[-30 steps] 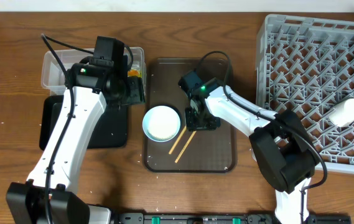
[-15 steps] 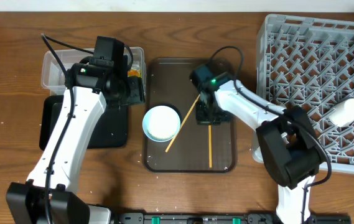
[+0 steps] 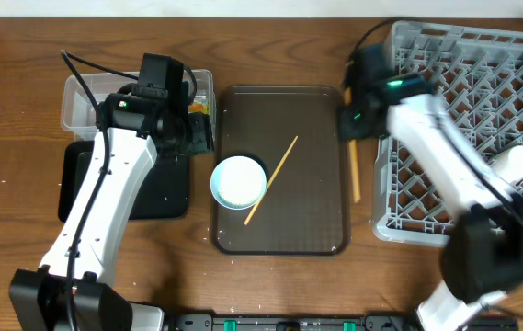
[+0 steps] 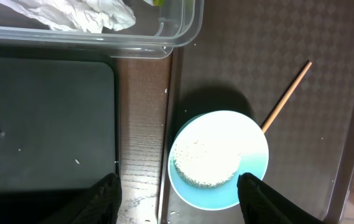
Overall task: Sort waste into correct bins and load items into the dishwasher rack
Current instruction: 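Place the chopstick upright into the dish rack with the right gripper, then reach the right gripper to the second chopstick and grasp it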
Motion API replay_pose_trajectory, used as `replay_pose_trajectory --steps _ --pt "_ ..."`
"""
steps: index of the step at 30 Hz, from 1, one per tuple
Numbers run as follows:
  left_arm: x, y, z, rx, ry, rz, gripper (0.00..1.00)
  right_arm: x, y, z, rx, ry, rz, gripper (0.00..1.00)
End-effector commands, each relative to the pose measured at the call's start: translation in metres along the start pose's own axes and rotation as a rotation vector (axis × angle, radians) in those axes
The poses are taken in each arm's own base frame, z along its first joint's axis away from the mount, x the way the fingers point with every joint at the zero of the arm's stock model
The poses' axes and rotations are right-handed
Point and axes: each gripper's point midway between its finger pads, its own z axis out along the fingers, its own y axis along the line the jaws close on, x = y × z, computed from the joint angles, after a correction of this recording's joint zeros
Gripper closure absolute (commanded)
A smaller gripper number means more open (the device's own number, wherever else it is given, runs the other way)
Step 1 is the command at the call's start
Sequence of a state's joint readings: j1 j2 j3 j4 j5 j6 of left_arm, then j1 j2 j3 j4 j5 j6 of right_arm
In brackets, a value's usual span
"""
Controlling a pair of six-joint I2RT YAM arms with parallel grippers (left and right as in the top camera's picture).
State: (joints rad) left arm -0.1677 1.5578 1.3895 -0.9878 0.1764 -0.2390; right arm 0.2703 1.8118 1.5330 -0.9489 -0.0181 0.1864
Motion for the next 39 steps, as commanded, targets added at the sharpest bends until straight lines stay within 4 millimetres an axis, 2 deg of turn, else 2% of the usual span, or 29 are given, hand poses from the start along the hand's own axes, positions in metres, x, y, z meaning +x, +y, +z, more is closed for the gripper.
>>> replay_pose_trajectory --steps 1,4,7,10,12,16,21,22,24,26,29,32,36,39 --pt "-0.002 0.000 -0.002 -0.004 -0.007 -0.008 0.37 -0.020 -0.030 -0.039 0.021 -0.107 -0.053 0.99" --pt "-0.002 0.000 -0.002 -0.004 -0.007 -0.008 0.37 -0.022 -0.058 -0.046 0.048 -0.119 -0.025 0.99" --pt "-0.002 0.000 -0.002 -0.004 -0.007 -0.008 0.37 -0.016 -0.088 -0.041 0.085 -0.083 0.024 0.99" --pt "-0.002 0.000 -0.002 -0.004 -0.007 -0.008 0.37 -0.009 -0.103 -0.030 0.091 -0.043 0.069 0.99" --pt "-0.002 0.000 -0.002 -0.004 -0.007 -0.008 0.37 -0.006 -0.106 -0.021 0.084 -0.017 0.090 0.99" --pt "-0.002 0.000 -0.002 -0.004 -0.007 -0.008 0.37 -0.001 -0.094 -0.002 0.007 0.030 0.092 0.98" --pt "-0.002 0.000 -0.002 -0.004 -0.007 -0.008 0.37 -0.005 -0.087 -0.002 -0.020 0.017 0.086 0.95" --pt "-0.002 0.000 -0.002 -0.004 -0.007 -0.008 0.37 -0.005 -0.087 -0.002 -0.020 0.017 0.086 0.90" --pt "-0.002 0.000 -0.002 -0.004 -0.007 -0.008 0.37 -0.003 -0.087 -0.002 -0.019 0.024 0.087 0.60" --pt "-0.002 0.000 -0.002 -0.004 -0.007 -0.008 0.37 -0.004 -0.087 -0.002 -0.019 0.023 0.087 0.49" --pt "-0.002 0.000 -0.002 -0.004 -0.007 -0.008 0.37 -0.008 -0.087 -0.008 -0.019 0.002 0.087 0.50" --pt "-0.002 0.000 -0.002 -0.004 -0.007 -0.008 0.37 -0.022 -0.083 -0.025 -0.026 -0.057 0.102 0.51" --pt "-0.002 0.000 -0.002 -0.004 -0.007 -0.008 0.37 -0.049 -0.049 -0.053 -0.129 -0.168 0.039 0.48" --pt "-0.002 0.000 -0.002 -0.004 -0.007 -0.008 0.37 -0.055 -0.012 -0.053 -0.198 -0.193 -0.030 0.43"
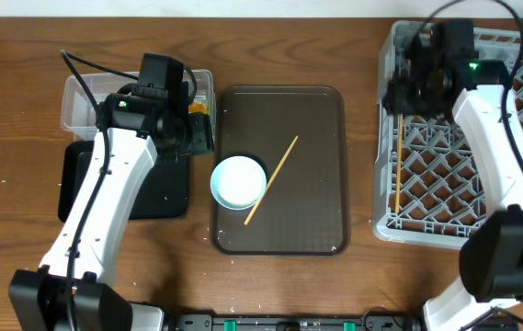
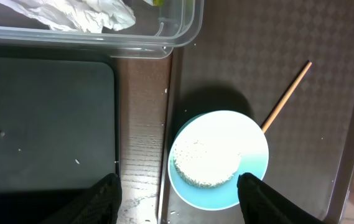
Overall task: Sort waste into correct bins and load items into the dishwasher rack
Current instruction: 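Reach the right gripper to the second chopstick and grasp it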
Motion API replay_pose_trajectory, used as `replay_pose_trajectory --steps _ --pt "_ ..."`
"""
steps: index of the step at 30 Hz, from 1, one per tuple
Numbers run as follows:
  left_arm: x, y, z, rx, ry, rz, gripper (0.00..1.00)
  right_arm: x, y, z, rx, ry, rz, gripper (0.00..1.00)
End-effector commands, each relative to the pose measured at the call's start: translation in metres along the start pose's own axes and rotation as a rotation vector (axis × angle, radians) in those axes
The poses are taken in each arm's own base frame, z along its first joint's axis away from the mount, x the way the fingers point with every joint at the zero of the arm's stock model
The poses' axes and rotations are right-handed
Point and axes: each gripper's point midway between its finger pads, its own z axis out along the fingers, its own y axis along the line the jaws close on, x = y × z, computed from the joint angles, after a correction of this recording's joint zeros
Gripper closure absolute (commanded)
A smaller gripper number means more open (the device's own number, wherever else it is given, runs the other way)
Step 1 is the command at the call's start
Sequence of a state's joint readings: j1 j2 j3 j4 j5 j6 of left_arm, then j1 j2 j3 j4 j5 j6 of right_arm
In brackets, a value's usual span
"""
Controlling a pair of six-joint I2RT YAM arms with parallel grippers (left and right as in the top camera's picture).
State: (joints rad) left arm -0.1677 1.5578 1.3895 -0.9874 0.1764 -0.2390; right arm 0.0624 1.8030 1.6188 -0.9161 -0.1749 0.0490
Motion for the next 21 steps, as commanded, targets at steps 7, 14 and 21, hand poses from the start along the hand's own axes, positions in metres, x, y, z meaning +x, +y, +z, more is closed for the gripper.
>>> replay_pose_trajectory --steps 7,14,21 --pt "-0.002 0.000 -0.002 -0.004 -0.007 -0.008 0.37 0.023 0.120 0.028 -0.124 0.067 -0.042 0.41" --pt "-0.002 0.000 -0.002 -0.004 -0.007 -0.008 0.37 0.096 0.178 0.089 -0.092 0.304 0.071 0.44" --pt "-0.002 0.000 -0.002 -0.004 -0.007 -0.008 0.37 0.145 0.189 0.135 0.026 0.408 0.052 0.43"
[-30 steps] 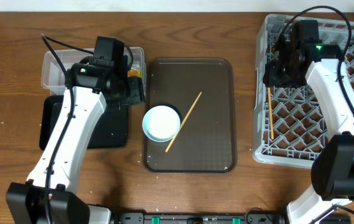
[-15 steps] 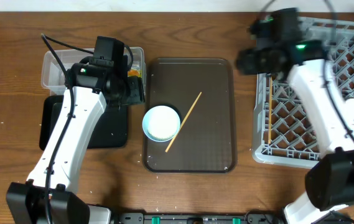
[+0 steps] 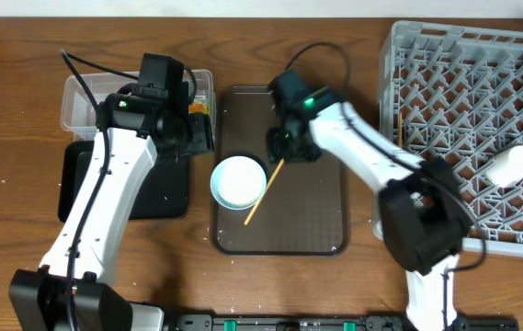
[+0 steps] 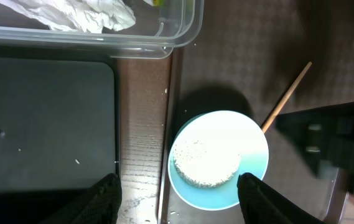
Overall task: Sort waste into correct bins and load items into the dishwasher rack
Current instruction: 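Reach the right gripper to the second chopstick and grasp it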
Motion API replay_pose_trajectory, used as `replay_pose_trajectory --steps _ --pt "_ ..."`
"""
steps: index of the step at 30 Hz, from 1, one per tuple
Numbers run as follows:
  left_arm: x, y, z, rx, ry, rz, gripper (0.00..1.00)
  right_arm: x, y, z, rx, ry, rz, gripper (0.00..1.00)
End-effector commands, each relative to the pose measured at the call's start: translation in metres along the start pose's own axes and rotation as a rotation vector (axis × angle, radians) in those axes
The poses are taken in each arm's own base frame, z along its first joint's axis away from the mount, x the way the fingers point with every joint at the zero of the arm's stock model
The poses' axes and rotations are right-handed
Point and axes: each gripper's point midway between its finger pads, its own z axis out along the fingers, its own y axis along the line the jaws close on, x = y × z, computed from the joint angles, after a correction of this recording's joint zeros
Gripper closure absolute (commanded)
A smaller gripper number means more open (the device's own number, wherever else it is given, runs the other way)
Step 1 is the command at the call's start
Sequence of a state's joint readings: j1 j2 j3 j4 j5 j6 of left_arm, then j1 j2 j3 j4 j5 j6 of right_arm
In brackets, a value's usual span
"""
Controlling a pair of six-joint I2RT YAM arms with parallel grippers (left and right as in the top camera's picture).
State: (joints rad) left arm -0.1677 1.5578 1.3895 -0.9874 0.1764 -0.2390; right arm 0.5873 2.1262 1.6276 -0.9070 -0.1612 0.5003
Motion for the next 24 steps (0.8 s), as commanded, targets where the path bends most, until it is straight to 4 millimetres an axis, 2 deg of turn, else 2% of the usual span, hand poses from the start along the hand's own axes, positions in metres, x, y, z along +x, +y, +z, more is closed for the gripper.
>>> replay_pose_trajectory --steps 1,7,12,19,24 --pt "-0.002 0.000 -0.002 -0.004 -0.007 -0.008 0.37 0.006 -0.003 0.019 0.068 0.011 0.061 0.44" --pt "-0.002 0.000 -0.002 -0.004 -0.008 -0.008 0.37 0.005 -0.018 0.034 0.159 0.001 0.062 0.49" --pt "-0.003 0.000 -0.002 -0.003 -0.010 -0.007 0.37 0.005 -0.030 0.032 0.216 -0.006 0.061 0.74" --pt "-0.003 0.000 -0.002 -0.003 -0.009 -0.007 0.37 0.006 -0.044 0.029 0.250 0.012 0.071 0.98" --pt "-0.003 0.000 -0.002 -0.003 -0.009 -0.007 0.37 -0.004 -0.058 0.021 0.229 0.015 0.045 0.99"
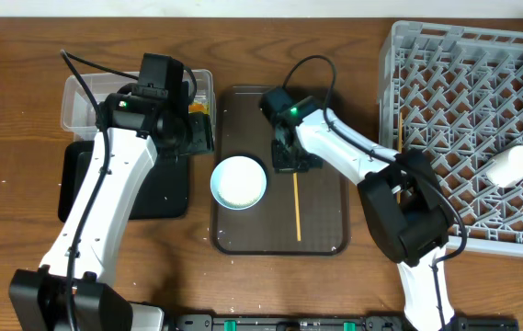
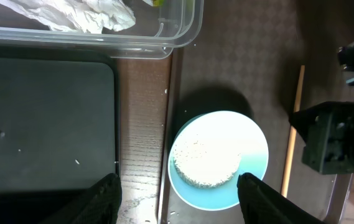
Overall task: Sort waste into correct bins and load items into the dishwasher rack
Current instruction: 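Reach the right gripper to the second chopstick and grasp it, then insert the second chopstick into the rack beside the first, right gripper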
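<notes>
A blue bowl point(image 1: 238, 182) of white rice sits at the left of the brown tray point(image 1: 321, 110); the left wrist view shows the bowl point(image 2: 217, 158) too. A wooden chopstick point(image 1: 298, 207) lies straight down the tray, also seen as the chopstick point(image 2: 290, 143) right of the bowl. My right gripper point(image 1: 290, 164) is down on its upper part, shut on it. My left gripper point(image 2: 180, 202) hangs open over the tray's left edge, nothing between its fingers point(image 2: 102, 199).
A clear bin point(image 1: 86, 101) with crumpled paper point(image 2: 83, 15) stands at the back left, a black bin point(image 1: 164, 193) in front of it. The grey dishwasher rack point(image 1: 445, 110) fills the right side, with a white cup point(image 1: 514, 164) in it.
The chopstick lay slanted against the bowl; now it lies straight along the tray, clear of the bowl, under my right gripper. The left arm has not moved.
My right gripper was at the rack's left edge with a first chopstick beside the rack. Then that chopstick lay in the rack with the gripper above it. Then the gripper was over the tray's slanted chopstick, and now it is shut on it. The left arm stayed still.
</notes>
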Motion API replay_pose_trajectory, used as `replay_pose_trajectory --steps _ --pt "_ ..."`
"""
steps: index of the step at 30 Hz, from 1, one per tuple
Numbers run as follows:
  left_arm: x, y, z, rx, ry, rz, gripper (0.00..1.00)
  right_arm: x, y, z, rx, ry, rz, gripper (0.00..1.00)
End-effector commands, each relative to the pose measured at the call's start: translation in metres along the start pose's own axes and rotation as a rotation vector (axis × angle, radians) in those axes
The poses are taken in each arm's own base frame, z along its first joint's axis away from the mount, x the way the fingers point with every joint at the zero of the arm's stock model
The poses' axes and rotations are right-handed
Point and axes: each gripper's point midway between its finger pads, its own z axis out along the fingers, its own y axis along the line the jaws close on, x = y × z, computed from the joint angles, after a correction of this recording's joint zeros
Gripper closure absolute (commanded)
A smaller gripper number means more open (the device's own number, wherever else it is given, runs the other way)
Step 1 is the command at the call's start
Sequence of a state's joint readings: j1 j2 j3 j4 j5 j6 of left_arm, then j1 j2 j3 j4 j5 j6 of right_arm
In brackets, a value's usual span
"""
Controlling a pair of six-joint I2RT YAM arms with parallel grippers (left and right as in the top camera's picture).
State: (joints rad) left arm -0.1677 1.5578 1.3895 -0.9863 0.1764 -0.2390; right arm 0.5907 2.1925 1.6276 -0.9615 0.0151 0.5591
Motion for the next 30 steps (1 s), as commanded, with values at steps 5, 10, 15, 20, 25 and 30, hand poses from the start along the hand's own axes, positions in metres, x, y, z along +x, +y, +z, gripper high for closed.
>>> replay_pose_trajectory --steps 5,10,15,20,25,30 --pt "-0.002 0.000 -0.002 -0.004 -0.008 -0.008 0.37 -0.033 -0.039 -0.042 -0.077 -0.045 -0.117 0.99" --pt "-0.002 0.000 -0.002 -0.003 -0.009 -0.008 0.37 -0.056 -0.085 -0.116 -0.114 -0.177 -0.171 0.99" --pt "-0.002 0.000 -0.001 -0.003 -0.008 -0.008 0.37 -0.068 -0.146 -0.180 -0.095 -0.326 -0.133 0.99" --pt "-0.002 -0.006 0.002 0.006 -0.006 0.004 0.37 -0.067 -0.200 -0.192 -0.069 -0.344 -0.015 0.99" --pt "0.002 -0.026 0.010 0.030 -0.012 0.023 0.36 -0.054 -0.221 -0.167 -0.080 -0.254 0.025 0.99" --pt "0.013 -0.046 0.022 0.048 -0.006 0.045 0.36 -0.046 -0.214 -0.140 -0.091 -0.195 0.010 0.99"
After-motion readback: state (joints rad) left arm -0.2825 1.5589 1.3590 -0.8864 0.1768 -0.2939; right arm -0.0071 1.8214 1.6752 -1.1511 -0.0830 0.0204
